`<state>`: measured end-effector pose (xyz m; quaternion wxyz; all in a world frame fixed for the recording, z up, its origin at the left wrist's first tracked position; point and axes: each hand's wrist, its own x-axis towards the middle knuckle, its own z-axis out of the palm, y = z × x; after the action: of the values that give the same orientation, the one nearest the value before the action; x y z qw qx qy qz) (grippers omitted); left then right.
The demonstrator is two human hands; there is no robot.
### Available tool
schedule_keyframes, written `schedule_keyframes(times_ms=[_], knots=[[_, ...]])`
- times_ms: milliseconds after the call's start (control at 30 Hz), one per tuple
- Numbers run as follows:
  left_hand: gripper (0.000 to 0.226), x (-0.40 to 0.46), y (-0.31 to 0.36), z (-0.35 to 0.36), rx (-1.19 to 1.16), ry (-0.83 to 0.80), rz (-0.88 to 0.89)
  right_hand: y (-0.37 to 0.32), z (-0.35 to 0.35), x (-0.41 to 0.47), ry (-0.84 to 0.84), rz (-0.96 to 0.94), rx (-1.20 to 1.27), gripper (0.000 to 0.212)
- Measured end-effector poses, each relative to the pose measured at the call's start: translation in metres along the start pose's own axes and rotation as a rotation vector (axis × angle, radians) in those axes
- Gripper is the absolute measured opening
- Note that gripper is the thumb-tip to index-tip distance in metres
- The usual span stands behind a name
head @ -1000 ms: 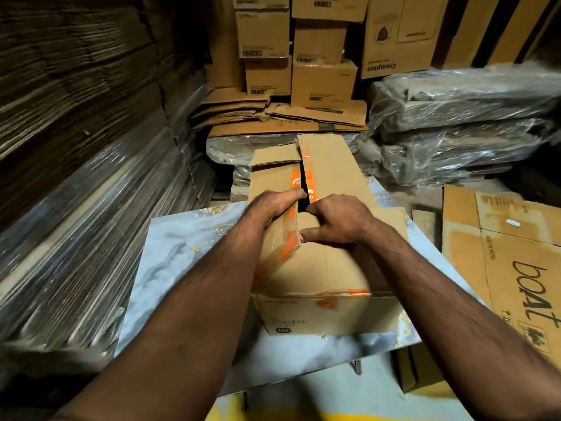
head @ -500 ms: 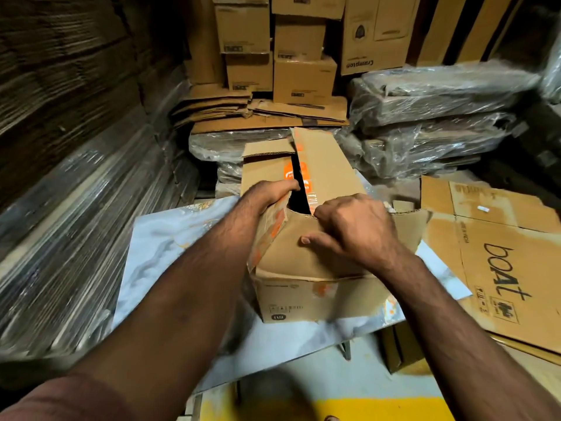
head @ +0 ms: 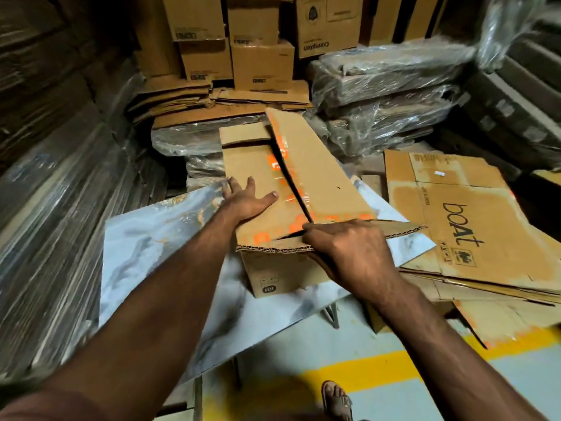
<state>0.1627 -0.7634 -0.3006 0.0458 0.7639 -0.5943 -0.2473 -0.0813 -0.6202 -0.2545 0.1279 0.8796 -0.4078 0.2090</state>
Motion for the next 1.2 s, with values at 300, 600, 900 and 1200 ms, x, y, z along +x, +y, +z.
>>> schedule_keyframes(times_ms=[300,600,900,1200], knots=[[0.049,-0.016,-0.006,0.029,-0.017,0.467,0.082,-0.042,0.025,-0.059,-0.25,0.164,-0.062,0.058],[0.047,-0.028,0.002,0.034,-0.066,0.489,-0.081,-0.052,0.047,-0.054,-0.802,0.224,0.077,0.128],[0.034,-0.037,0.004,0.035,0.094,0.65,-0.04,-0.045,0.031,0.004,-0.307,0.31,0.084,0.057],[0.047,-0.025,-0.002,0.041,0.02,0.518,0.054,-0.043,0.063,0.125,-0.548,0.467,0.589,0.061]])
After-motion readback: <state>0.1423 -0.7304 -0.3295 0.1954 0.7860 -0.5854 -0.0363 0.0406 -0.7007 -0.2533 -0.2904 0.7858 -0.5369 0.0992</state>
